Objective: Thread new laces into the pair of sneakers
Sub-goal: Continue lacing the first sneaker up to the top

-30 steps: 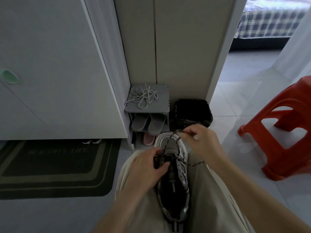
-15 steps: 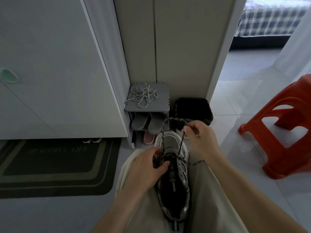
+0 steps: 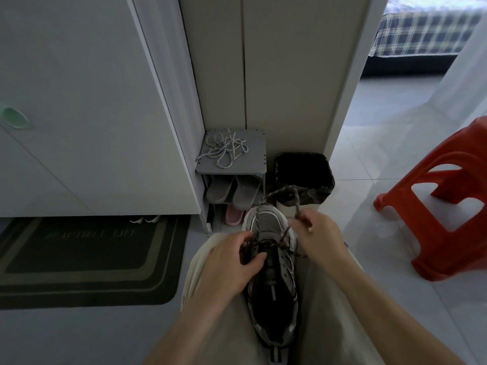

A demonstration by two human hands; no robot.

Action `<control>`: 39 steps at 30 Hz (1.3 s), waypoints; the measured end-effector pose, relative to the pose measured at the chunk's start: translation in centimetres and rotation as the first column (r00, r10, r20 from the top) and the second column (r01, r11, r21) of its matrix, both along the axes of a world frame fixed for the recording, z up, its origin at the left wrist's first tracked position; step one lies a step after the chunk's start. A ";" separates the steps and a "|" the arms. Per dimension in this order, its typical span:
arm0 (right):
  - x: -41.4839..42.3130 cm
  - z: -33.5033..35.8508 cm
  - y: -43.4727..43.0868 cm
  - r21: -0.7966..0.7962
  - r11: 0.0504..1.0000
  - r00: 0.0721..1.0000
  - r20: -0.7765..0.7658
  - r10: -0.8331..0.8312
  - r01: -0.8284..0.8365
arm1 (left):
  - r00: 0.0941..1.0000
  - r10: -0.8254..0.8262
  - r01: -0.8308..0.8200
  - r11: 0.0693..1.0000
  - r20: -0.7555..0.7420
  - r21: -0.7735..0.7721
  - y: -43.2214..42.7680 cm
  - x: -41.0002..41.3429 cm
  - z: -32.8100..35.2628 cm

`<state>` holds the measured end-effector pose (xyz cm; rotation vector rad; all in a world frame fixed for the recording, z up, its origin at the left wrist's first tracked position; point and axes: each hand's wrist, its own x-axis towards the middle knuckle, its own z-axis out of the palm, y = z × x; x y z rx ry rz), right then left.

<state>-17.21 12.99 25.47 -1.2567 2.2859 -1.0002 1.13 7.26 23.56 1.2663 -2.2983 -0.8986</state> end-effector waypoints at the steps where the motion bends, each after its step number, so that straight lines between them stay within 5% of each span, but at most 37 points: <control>1: -0.6 0.6 -0.2 -0.063 0.996 0.997 0.035 -0.063 0.066 | 1.000 -0.001 0.001 1.000 0.002 -0.008 0.0 0.0 0.0; 4: -1.8 0.9 -0.5 -0.103 0.983 0.984 0.103 -0.144 0.155 | 1.000 0.003 -0.003 1.000 0.009 -0.015 0.0 0.0 -0.1; 7: -0.9 -0.2 0.3 0.048 0.999 0.995 0.094 0.016 -0.021 | 1.000 0.009 -0.009 1.000 0.000 -0.010 0.0 0.1 -0.2; 11: 0.4 -1.5 0.9 0.063 0.993 0.994 0.055 0.094 -0.098 | 1.000 0.015 -0.015 1.000 -0.010 -0.004 0.0 0.0 -0.1; 15: 0.8 -1.3 0.7 0.045 0.996 0.996 0.048 0.069 -0.071 | 1.000 0.005 -0.005 1.000 -0.010 0.003 0.0 0.1 -0.3; 20: -1.0 0.5 -0.1 -0.113 0.984 0.963 0.249 -0.108 0.140 | 1.000 0.005 -0.005 1.000 0.008 -0.027 -0.1 0.1 -0.5; 26: 0.4 -0.6 1.0 0.026 0.994 0.979 0.175 0.104 -0.110 | 1.000 0.001 -0.002 0.999 -0.010 -0.048 0.1 0.1 -0.3; 31: 0.9 -1.3 0.8 0.062 0.996 0.998 -0.001 0.070 -0.070 | 1.000 0.005 -0.005 0.999 -0.005 -0.038 0.1 0.1 -0.5; 36: 0.1 -1.9 0.7 -0.040 0.995 0.971 0.227 -0.076 0.087 | 1.000 0.011 -0.011 0.999 -0.006 -0.036 0.1 0.1 -0.4; 39: 0.4 -1.3 0.9 0.001 0.999 0.989 0.142 0.032 -0.032 | 1.000 0.011 -0.011 0.999 -0.007 -0.044 0.2 0.0 -0.2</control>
